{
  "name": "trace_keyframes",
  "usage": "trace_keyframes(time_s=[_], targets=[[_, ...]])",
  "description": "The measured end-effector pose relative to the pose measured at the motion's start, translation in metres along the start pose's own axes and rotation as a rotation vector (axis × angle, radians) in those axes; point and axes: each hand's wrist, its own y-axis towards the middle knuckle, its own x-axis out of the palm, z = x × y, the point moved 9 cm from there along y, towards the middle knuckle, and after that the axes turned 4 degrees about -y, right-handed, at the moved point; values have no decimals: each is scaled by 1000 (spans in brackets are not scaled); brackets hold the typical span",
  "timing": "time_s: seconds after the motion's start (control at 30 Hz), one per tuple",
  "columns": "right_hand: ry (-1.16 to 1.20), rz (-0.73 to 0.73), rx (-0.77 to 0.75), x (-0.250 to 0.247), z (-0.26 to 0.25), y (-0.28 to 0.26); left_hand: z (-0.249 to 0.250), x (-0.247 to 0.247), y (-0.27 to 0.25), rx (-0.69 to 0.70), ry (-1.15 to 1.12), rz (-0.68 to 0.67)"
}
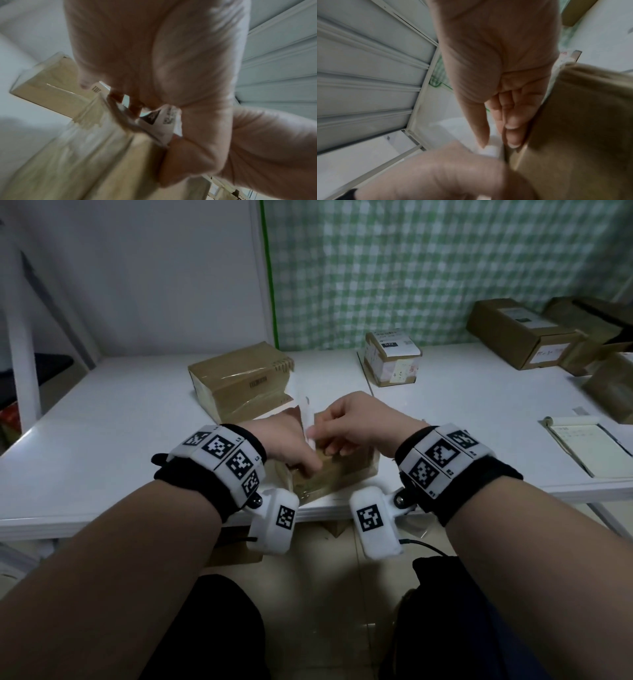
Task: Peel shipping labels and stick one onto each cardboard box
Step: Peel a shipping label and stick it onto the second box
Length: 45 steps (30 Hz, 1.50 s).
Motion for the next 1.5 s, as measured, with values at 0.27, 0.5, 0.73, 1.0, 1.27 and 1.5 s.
trace_keyframes(time_s=[0.27, 0.5, 0.73, 1.0, 1.27, 1.5], targets=[[-42, 120, 90, -3, 3, 6, 10, 3, 4, 97, 96, 212], [8, 174, 57, -18, 12, 6, 5, 5, 6, 79, 71, 197], [-145, 328, 103, -48, 24, 5, 4, 5, 8, 85, 136, 200], [-110, 368, 148, -58, 32, -2, 3, 3, 13, 115, 168, 187], [85, 238, 176, -47, 42, -5, 14, 1, 15, 58, 378, 80], [71, 270, 171, -49, 51, 2, 45, 14, 22, 174, 333, 260]])
